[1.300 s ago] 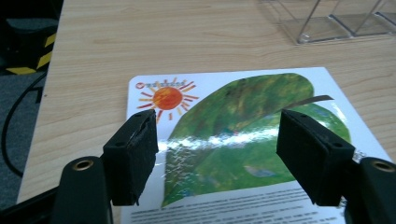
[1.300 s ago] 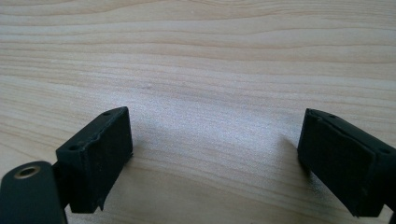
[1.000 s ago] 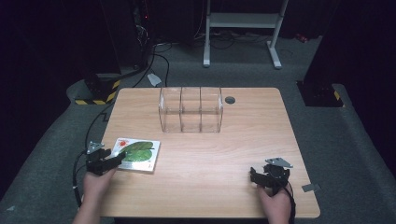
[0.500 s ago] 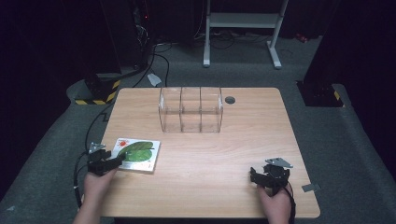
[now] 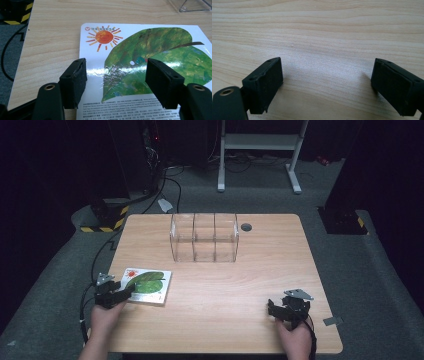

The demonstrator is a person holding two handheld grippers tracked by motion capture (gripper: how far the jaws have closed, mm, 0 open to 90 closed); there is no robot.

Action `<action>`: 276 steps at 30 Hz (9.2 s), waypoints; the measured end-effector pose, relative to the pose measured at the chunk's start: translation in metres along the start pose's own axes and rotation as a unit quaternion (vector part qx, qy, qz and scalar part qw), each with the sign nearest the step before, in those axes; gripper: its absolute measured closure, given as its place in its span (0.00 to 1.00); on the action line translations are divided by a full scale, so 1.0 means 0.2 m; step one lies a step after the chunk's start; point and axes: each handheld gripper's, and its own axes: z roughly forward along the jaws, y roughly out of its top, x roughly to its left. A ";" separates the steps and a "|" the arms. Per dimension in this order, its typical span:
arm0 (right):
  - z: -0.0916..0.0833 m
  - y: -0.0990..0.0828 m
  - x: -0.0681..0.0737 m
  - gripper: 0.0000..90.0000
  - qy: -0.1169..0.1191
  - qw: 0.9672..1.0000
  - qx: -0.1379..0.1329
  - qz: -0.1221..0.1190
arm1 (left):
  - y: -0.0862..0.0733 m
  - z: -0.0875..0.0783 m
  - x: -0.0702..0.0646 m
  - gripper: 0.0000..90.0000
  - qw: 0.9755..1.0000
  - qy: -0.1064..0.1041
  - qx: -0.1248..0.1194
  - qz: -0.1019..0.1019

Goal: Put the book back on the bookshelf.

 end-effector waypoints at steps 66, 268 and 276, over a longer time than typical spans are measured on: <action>0.00 0.00 0.01 0.11 0.012 1.000 -0.002 -0.016 | -0.02 0.05 -0.35 0.48 0.992 -0.094 0.036 0.074; 0.10 0.16 0.70 0.24 0.264 0.964 -0.014 -0.022 | -0.08 -0.14 -0.88 0.75 0.943 -0.188 -0.123 0.247; 0.15 0.19 0.68 0.18 0.282 0.959 -0.001 -0.007 | -0.09 -0.14 -0.88 0.75 0.942 -0.186 -0.126 0.251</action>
